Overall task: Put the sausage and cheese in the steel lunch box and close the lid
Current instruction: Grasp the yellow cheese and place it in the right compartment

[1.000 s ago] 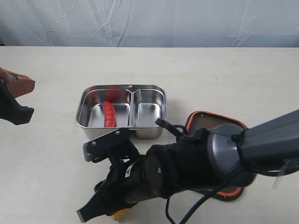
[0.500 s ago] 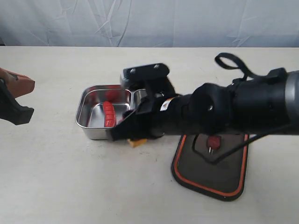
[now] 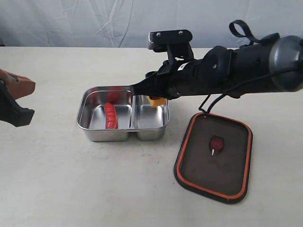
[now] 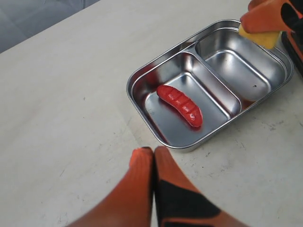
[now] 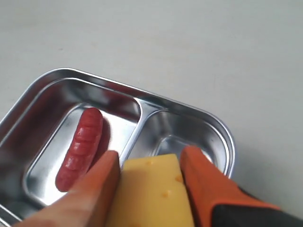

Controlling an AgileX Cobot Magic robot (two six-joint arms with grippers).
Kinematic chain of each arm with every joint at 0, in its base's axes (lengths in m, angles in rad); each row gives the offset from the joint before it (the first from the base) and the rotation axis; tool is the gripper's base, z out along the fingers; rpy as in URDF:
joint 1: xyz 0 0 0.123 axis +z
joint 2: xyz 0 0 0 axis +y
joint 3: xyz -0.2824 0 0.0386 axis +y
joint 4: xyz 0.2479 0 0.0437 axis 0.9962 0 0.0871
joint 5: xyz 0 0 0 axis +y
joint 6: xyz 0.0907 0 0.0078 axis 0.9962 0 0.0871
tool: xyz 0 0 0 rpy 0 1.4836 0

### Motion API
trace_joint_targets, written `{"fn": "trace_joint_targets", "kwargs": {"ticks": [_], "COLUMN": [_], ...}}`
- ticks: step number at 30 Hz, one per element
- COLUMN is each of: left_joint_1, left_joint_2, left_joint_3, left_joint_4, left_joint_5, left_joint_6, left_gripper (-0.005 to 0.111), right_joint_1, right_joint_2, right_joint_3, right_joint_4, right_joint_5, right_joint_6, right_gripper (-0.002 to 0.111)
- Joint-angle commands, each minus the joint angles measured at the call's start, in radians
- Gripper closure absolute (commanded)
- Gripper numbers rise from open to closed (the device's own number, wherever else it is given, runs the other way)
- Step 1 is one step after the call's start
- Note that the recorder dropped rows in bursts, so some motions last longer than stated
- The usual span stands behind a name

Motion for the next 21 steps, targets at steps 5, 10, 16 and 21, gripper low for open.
{"fn": "trace_joint_targets", "kwargs": {"ticks": [5,10,16,21], "left_joint_1": [0.001,0.001,0.001,0.001], "left_joint_2": [-0.009,-0.009,-0.009,-0.009], "left_joint_3": [0.004,0.004,0.004,0.004], "left_joint_4": [-0.003,-0.003,-0.003,-0.003], "left_joint_5": [0.001,0.001,0.001,0.001], "left_joint_6": [-0.009,-0.009,-0.009,-0.009], "left_gripper": [0.107,0.107,0.107,0.107], "right_joint_1": [-0.008,-0.008,-0.008,-0.008], "right_joint_2": [0.103,0.128,0.128,0.128], "right_joint_3": [-0.083,-0.102,-0.102,-0.102], "right_joint_4": [-0.029,-0.029,-0.041,-0.041], "right_joint_5": [0.04,0.041,0.048,0.062], "right_joint_6": [-0.024,-0.024,-0.024,-0.024], "right_gripper": [0.091,0.075,0.072,0.051]}}
